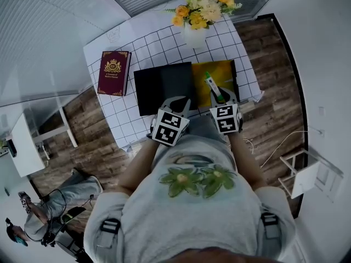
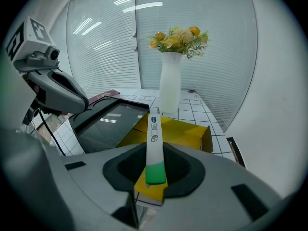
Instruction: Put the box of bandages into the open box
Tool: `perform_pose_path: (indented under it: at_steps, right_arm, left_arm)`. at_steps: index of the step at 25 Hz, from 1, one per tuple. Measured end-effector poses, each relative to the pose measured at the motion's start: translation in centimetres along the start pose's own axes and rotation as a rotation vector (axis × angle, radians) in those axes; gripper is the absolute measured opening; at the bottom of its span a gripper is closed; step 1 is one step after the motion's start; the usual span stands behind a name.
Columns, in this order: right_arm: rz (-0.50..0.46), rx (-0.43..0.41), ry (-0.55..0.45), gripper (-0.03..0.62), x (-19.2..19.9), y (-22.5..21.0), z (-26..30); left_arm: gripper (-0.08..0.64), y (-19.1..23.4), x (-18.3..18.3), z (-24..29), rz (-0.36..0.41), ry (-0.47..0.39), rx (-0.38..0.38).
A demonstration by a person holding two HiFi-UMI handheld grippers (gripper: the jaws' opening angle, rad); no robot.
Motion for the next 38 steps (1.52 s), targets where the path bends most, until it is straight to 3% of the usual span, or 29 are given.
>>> perform_pose_path:
  at_steps: [38]
  right_arm:
    - [-0.046,0.008,0.072,0.091,1.8,-0.2,2.9]
  left_arm:
    - [0.008,1.0,-0.2,0.7,-0.011,0.023,0.004]
Point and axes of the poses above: the fingertips, and each gripper's own axes: z forward along the fingers, y to its left, x out of its underside, the point moved 6 cm from there along -z, backward along the fingers, and after that the axes turned 7 degrees about x, right-handed, at the moved point
